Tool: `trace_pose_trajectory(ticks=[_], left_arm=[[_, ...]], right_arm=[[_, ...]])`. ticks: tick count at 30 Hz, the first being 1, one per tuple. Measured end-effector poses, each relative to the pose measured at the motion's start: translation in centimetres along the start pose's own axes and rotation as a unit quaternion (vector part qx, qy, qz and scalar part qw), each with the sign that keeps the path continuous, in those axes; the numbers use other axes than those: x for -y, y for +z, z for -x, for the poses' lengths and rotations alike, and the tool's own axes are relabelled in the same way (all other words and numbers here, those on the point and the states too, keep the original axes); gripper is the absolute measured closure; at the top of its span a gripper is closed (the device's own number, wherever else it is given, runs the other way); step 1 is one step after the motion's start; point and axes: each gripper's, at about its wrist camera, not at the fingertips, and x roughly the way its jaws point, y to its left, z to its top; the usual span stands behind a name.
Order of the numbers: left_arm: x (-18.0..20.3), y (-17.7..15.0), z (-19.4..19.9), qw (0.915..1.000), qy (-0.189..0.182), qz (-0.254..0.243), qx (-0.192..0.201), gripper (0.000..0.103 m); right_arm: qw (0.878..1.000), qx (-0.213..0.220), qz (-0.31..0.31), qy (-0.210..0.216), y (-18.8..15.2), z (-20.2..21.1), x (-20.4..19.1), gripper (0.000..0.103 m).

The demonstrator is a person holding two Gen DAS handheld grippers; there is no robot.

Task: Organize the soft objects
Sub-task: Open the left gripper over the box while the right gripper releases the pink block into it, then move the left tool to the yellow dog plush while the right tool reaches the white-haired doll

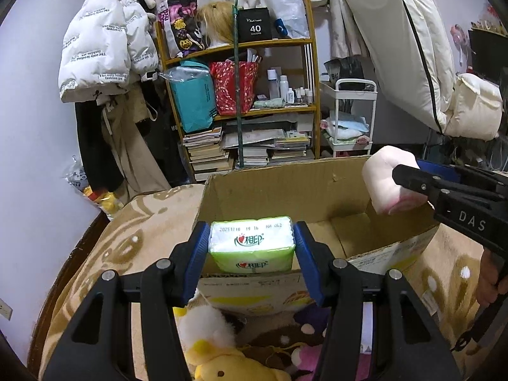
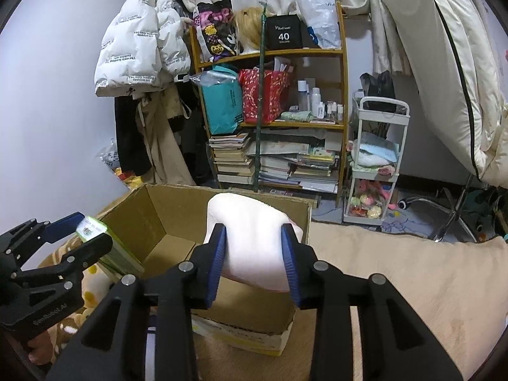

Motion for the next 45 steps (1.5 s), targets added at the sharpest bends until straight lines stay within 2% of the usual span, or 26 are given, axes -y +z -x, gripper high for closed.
trace_pose_trajectory(ticks=[3, 5, 7, 9, 11, 13, 17, 22, 26, 28, 31, 36, 45], left_arm=[[0.0, 0.1, 0.7, 0.9999, 0.007, -0.003, 0.011, 0.043], [-0.1, 0.1, 1.1, 0.9998, 0.009, -0.001, 0.017, 0.035], [-0.2, 0.1, 1.4, 0.9998, 0.011, -0.002, 0.018, 0.035], [-0.3, 0.3, 1.8, 0.9998, 0.016, 0.000, 0.009, 0.030], [-0.5, 0.4, 2.4, 0.9995, 0.030, 0.005, 0.011, 0.013], [-0.7, 0.4, 3.2, 0.9989, 0.040, 0.005, 0.024, 0.011], [-1.1, 0.4, 4.3, 0.9987, 0.046, 0.003, 0.023, 0.007], [-2.0, 0.1, 6.1, 0.9991, 0.038, 0.012, 0.017, 0.005], [-2.6, -0.4, 7.9, 0.9991, 0.037, 0.018, 0.014, 0.004], [-2.7, -0.6, 8.7, 0.9990, 0.038, 0.016, 0.016, 0.004], [-2.7, -1.0, 10.1, 0.9990, 0.041, 0.006, 0.015, 0.003], [-2.9, -1.7, 11.2, 0.9990, 0.044, 0.003, -0.001, 0.002], [-3.3, -3.0, 11.1, 0.9981, 0.041, 0.018, -0.043, 0.002]], right_arm=[[1.000, -0.001, -0.001, 0.001, -0.1, 0.1, 0.0, 0.062], [1.000, -0.002, 0.000, 0.003, -0.2, 0.2, 0.0, 0.061], [1.000, 0.000, 0.004, 0.001, -0.3, 0.5, -0.2, 0.060], [1.000, 0.006, 0.009, 0.000, -0.4, 1.1, -0.4, 0.059], [1.000, 0.013, 0.012, -0.006, -0.3, 1.7, -0.8, 0.055], [1.000, 0.022, 0.007, -0.006, -0.3, 2.5, -1.0, 0.040], [1.000, 0.026, -0.006, -0.002, -0.3, 3.8, -1.3, 0.032], [1.000, 0.029, 0.000, -0.001, -0.7, 5.6, -2.1, 0.012], [0.999, 0.039, -0.002, -0.002, -0.7, 7.5, -2.6, 0.007], [0.999, 0.049, 0.002, -0.004, -0.6, 8.6, -2.9, 0.000], [0.998, 0.059, 0.004, -0.006, -0.7, 10.0, -3.3, 0.000], [0.999, 0.051, 0.005, -0.002, -1.3, 11.0, -3.7, 0.000], [0.999, 0.036, 0.010, 0.002, -2.2, 11.5, -4.2, 0.000]])
